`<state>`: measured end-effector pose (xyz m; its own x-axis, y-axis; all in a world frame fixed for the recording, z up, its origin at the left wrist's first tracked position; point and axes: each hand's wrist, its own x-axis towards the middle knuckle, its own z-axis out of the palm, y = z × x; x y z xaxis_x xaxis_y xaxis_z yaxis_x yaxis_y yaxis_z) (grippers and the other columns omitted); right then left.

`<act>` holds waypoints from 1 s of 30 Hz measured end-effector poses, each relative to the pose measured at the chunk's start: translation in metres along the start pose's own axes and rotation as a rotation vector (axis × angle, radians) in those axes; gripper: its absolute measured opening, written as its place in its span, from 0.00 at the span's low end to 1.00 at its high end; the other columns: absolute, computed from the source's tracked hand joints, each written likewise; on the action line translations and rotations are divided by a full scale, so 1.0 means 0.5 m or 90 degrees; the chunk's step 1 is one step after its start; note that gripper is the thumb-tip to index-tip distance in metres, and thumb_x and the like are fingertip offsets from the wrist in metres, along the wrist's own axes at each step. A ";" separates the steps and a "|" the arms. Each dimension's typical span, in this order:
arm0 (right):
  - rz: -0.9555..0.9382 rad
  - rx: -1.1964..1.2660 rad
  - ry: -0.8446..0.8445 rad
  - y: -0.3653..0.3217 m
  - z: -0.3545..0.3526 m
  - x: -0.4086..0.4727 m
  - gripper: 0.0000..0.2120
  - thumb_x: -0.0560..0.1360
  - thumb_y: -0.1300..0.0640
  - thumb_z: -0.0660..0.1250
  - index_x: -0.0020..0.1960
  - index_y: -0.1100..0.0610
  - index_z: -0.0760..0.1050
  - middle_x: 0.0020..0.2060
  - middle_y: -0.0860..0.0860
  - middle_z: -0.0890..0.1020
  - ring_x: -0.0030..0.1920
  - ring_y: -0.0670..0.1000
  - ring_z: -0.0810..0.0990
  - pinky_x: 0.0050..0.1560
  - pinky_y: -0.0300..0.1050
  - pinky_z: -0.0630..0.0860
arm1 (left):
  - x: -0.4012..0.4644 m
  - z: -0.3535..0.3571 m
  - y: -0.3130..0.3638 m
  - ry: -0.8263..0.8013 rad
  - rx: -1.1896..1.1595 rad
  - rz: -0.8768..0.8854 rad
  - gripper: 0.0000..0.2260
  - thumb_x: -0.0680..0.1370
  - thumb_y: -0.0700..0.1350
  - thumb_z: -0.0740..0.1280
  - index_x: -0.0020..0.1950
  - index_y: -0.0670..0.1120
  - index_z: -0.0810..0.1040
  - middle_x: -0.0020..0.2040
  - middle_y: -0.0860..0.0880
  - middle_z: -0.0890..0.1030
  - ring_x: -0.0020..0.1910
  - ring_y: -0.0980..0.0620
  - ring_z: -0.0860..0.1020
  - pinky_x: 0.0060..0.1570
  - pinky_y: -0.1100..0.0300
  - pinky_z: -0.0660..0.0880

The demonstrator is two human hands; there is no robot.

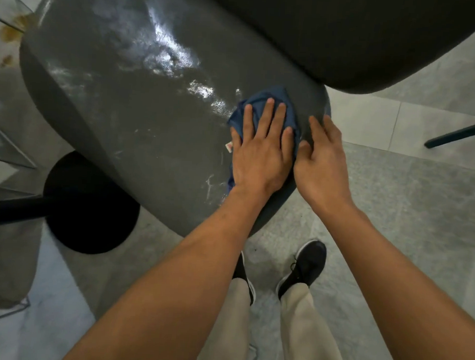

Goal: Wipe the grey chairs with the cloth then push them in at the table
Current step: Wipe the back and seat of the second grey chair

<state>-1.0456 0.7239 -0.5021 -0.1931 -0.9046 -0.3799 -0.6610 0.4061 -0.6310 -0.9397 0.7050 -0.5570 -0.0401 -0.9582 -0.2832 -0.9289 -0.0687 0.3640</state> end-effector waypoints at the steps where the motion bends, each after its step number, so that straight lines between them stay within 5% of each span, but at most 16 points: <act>1: -0.018 -0.018 0.006 -0.004 0.007 0.000 0.24 0.85 0.58 0.56 0.80 0.58 0.60 0.81 0.56 0.55 0.81 0.54 0.53 0.80 0.47 0.54 | -0.017 0.002 -0.019 0.016 0.018 0.029 0.24 0.87 0.57 0.48 0.84 0.54 0.56 0.84 0.54 0.54 0.84 0.45 0.46 0.80 0.38 0.46; 5: -0.066 -0.118 -0.005 -0.029 0.038 -0.005 0.25 0.84 0.58 0.57 0.80 0.57 0.60 0.81 0.56 0.54 0.82 0.57 0.46 0.81 0.57 0.49 | -0.104 -0.010 -0.138 0.045 0.066 0.046 0.23 0.87 0.56 0.50 0.82 0.58 0.61 0.83 0.57 0.59 0.83 0.46 0.50 0.78 0.34 0.51; 12: -0.131 -0.301 -0.145 -0.068 0.109 -0.025 0.32 0.84 0.45 0.56 0.82 0.55 0.51 0.82 0.55 0.46 0.82 0.57 0.39 0.79 0.62 0.38 | -0.104 -0.118 -0.431 0.037 0.091 -0.187 0.25 0.86 0.59 0.44 0.84 0.57 0.55 0.84 0.56 0.52 0.84 0.46 0.46 0.77 0.31 0.49; 17: -0.153 -0.441 -0.163 -0.045 0.134 -0.030 0.37 0.83 0.39 0.50 0.83 0.56 0.39 0.81 0.56 0.37 0.80 0.59 0.32 0.78 0.64 0.33 | 0.034 -0.152 -0.445 0.120 0.030 -0.341 0.26 0.86 0.56 0.44 0.85 0.53 0.51 0.85 0.54 0.47 0.83 0.42 0.42 0.78 0.33 0.47; 25: -0.159 -0.510 -0.152 -0.039 0.155 -0.032 0.35 0.83 0.39 0.41 0.82 0.57 0.37 0.81 0.58 0.38 0.80 0.62 0.33 0.75 0.67 0.32 | -0.086 -0.048 -0.253 0.030 0.064 0.040 0.24 0.86 0.54 0.50 0.83 0.50 0.62 0.83 0.53 0.59 0.83 0.43 0.52 0.76 0.38 0.59; 28: -0.154 -0.511 -0.163 -0.041 0.152 -0.029 0.36 0.81 0.38 0.39 0.82 0.57 0.38 0.81 0.58 0.38 0.80 0.61 0.33 0.74 0.66 0.31 | -0.170 -0.049 -0.303 -0.022 0.088 0.153 0.24 0.86 0.54 0.51 0.82 0.52 0.63 0.83 0.54 0.60 0.83 0.45 0.52 0.76 0.39 0.59; 30: -0.147 -0.502 -0.176 -0.043 0.150 -0.029 0.35 0.83 0.39 0.40 0.82 0.57 0.36 0.81 0.57 0.35 0.79 0.61 0.31 0.75 0.67 0.31 | -0.195 -0.066 -0.371 -0.018 0.112 0.127 0.24 0.86 0.55 0.51 0.82 0.54 0.63 0.82 0.55 0.61 0.83 0.46 0.53 0.75 0.38 0.62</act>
<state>-0.9742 0.7381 -0.5340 0.1235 -0.8480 -0.5155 -0.9916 -0.0848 -0.0980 -0.7516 0.8022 -0.5676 -0.2365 -0.9396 -0.2473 -0.9512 0.1720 0.2561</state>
